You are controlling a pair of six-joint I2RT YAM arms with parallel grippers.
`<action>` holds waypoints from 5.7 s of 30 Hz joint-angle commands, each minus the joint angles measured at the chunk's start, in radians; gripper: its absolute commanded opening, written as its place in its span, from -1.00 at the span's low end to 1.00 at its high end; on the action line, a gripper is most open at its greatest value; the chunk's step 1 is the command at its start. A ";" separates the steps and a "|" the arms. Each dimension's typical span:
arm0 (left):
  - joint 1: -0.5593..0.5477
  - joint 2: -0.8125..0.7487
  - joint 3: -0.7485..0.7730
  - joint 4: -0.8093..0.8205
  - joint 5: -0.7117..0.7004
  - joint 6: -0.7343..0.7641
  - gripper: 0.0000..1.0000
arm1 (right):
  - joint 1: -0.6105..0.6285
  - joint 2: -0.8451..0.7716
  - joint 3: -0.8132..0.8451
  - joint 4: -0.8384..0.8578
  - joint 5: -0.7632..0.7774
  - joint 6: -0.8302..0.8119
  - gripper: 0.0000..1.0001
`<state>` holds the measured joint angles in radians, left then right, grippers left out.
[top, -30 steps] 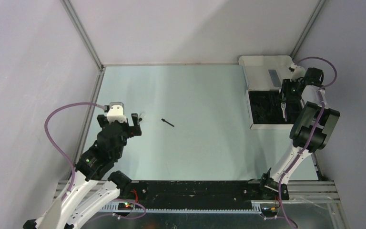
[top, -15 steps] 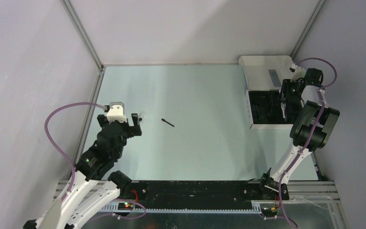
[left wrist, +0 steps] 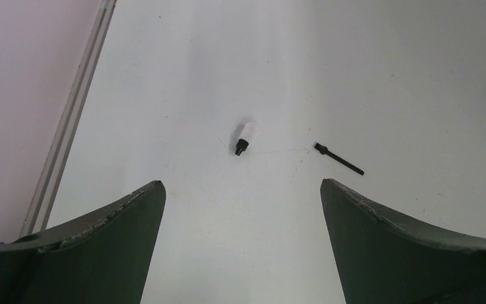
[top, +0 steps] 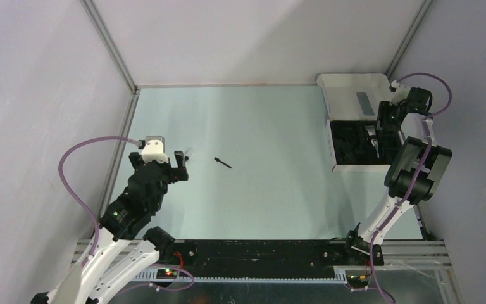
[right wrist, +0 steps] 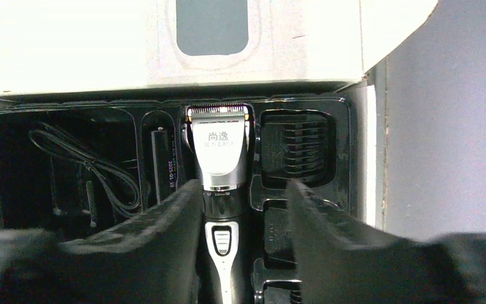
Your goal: Sort the hair-cutting tools
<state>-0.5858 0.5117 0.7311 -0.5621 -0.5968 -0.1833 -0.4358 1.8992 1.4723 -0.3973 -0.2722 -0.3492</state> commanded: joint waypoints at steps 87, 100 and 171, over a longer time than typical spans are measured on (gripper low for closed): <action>0.415 1.175 0.350 -0.005 0.148 -1.044 0.70 | 0.921 -1.205 -0.990 0.376 0.293 0.556 0.99; 0.414 1.293 0.468 -0.095 0.125 -0.965 0.74 | 0.905 -1.201 -1.000 0.385 0.283 0.560 0.99; 0.164 0.769 0.357 0.047 0.309 -0.093 -0.06 | 0.801 -1.168 -0.921 0.429 -0.207 0.728 0.99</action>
<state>-0.3031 1.3884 1.0519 -0.5316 -0.2340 -0.4717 0.4042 0.6983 0.4717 0.0456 -0.3668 0.3225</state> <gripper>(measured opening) 0.581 0.993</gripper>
